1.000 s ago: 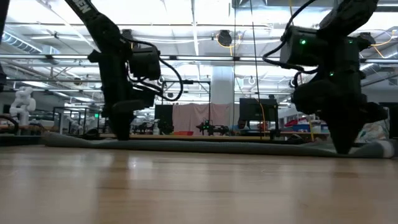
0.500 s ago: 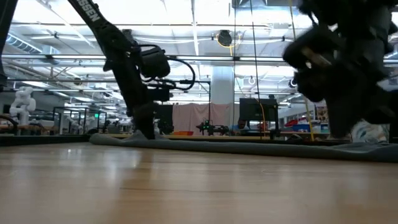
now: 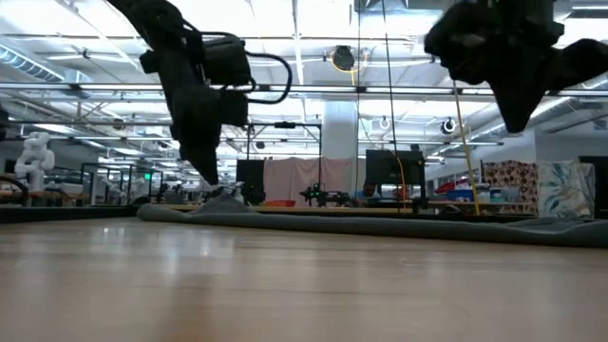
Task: Roll towel into tight, uniform cylinder
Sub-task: Roll the towel
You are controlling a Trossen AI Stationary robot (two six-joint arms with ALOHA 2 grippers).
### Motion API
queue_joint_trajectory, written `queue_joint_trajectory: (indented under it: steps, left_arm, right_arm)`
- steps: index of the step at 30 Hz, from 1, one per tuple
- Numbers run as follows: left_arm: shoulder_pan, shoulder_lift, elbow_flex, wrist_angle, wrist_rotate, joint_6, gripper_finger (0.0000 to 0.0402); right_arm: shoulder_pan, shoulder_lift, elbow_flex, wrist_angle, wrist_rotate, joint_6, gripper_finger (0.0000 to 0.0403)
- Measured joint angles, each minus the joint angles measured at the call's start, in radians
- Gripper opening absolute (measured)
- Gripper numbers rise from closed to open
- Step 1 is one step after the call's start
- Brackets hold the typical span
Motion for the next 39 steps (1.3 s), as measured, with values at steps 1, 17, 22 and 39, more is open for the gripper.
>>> queue_joint_trajectory:
  steps: [1, 17, 22, 39]
  left_arm:
    - [-0.014, -0.007, -0.003, -0.001, 0.020, -0.026, 0.0004]
    - [-0.319, -0.113, -0.005, -0.025, 0.025, -0.382, 0.0004]
    - [-0.416, -0.143, -0.005, -0.018, -0.063, -0.523, 0.0004]
    - [-0.591, -0.145, -0.005, -0.024, -0.202, -0.677, 0.0004]
  right_arm:
    - [-0.022, -0.001, 0.008, -0.050, 0.008, -0.024, 0.0000]
    - [-0.263, 0.000, -0.247, 0.012, 0.013, -0.317, 0.0000]
    - [-0.219, 0.001, -0.347, 0.120, -0.056, -0.271, 0.0000]
    - [0.121, 0.056, -0.353, 0.478, -0.049, 0.223, 0.0000]
